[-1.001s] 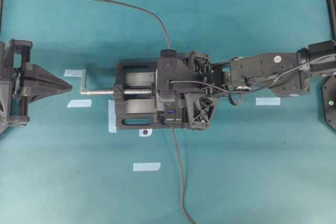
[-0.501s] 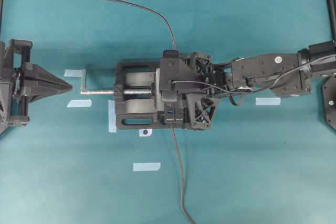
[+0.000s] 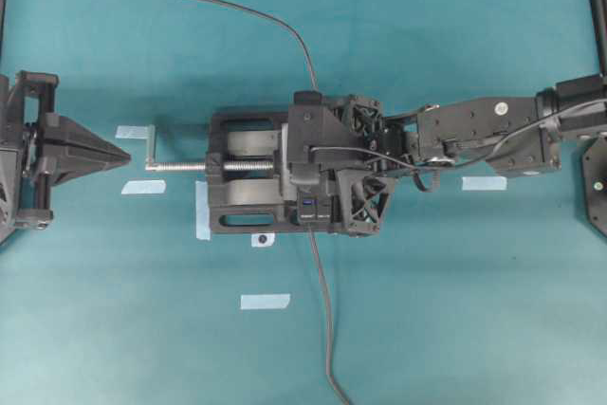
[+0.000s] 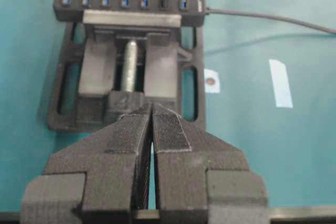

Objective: Insert the USB into the second port from the front of the fixed hub.
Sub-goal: 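Push the plug into the second port with the right gripper, then open the right gripper to release the inserted plug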

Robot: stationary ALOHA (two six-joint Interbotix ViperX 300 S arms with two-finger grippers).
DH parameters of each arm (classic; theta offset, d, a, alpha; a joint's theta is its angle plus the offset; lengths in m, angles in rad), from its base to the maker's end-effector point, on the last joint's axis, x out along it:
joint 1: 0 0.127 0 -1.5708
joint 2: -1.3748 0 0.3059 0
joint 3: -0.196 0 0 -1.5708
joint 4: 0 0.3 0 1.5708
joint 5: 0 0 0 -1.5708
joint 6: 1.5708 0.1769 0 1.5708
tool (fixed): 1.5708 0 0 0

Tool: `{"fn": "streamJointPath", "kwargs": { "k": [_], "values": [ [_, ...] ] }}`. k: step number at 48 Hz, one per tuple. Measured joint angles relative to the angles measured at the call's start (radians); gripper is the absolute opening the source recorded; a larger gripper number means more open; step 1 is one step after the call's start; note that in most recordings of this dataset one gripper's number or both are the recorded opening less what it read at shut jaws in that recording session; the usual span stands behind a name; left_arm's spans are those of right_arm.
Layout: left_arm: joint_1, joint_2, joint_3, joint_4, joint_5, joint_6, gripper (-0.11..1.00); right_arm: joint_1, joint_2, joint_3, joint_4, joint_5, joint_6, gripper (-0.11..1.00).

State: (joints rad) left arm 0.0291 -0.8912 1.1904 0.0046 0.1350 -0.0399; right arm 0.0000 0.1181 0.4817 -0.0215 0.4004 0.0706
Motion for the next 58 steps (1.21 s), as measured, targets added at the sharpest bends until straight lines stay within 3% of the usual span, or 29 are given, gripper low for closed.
{"fn": "streamJointPath", "kwargs": {
  "k": [40, 50, 58],
  "values": [
    [0.0, -0.002, 0.0, 0.0, 0.0, 0.0, 0.0, -0.002, 0.002, -0.014, -0.002, 0.031, 0.002, 0.13],
    [0.0, 0.0, 0.002, 0.002, 0.0, 0.0, 0.0, 0.0, 0.003, -0.011, -0.005, -0.002, 0.0, 0.27],
    [0.0, -0.002, 0.0, 0.002, 0.0, -0.002, 0.0, -0.005, 0.003, -0.011, -0.005, -0.034, 0.002, 0.53]
  ]
}}
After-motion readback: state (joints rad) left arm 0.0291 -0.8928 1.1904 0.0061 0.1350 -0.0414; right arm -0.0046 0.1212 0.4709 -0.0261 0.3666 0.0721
